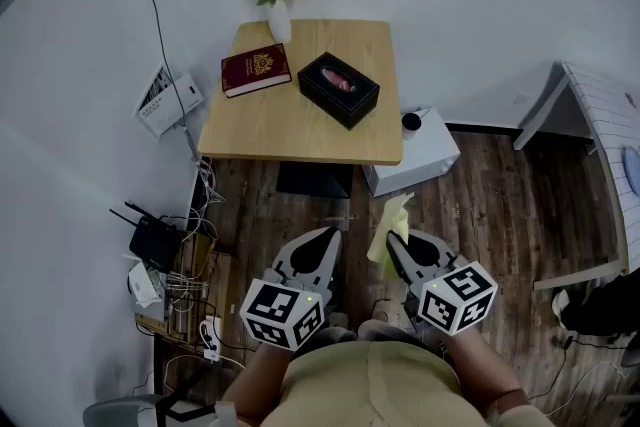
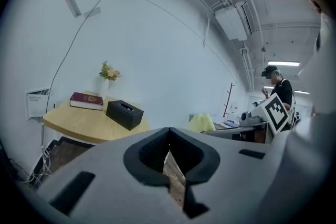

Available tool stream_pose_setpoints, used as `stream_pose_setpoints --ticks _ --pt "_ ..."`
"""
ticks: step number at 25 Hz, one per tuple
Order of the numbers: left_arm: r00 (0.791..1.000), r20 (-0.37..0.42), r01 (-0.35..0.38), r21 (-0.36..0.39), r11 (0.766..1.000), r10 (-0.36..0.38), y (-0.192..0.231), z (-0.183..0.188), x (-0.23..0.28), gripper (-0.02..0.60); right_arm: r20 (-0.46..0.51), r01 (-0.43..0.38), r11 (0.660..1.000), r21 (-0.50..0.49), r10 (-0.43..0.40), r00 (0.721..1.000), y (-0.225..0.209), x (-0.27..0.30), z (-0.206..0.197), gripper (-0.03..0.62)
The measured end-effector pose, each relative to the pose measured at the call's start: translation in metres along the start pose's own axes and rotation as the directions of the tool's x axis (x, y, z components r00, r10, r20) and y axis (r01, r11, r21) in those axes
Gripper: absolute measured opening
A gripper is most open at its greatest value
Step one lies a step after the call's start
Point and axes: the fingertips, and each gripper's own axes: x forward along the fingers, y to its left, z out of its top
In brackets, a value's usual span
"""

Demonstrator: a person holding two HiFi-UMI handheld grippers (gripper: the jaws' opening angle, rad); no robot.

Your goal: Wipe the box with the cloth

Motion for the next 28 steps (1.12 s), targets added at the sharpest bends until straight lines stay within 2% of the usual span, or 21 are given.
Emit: stream_pose_setpoints --ticks 10,19,24,28 --pt "1.0 -0.015 -0.001 -0.021 1.0 0.001 0.018 -0.01 -0.015 0.021 0.01 -0.026 0.999 0.041 0.026 1.0 0.017 0.014 -0.004 0.037" --pt "0.999 -0.035 0.013 0.01 1.0 -0.012 0.039 -0.01 -0.024 0.021 0.007 -0.048 0.998 0.027 0.047 0.999 0.038 0.036 -0.001 0.037" --pt "0.998 -0.053 0.015 0.0 1.0 -0.015 0.05 -0.014 -0.006 0.021 -0.004 -0.054 0.998 0.029 0.054 0.999 0.026 0.05 0.003 0.037" --pt "0.999 -0.038 0.009 0.003 1.0 -0.009 0.065 -0.002 0.024 0.021 0.0 -0.06 0.998 0.021 0.06 0.998 0.004 0.07 0.016 0.037"
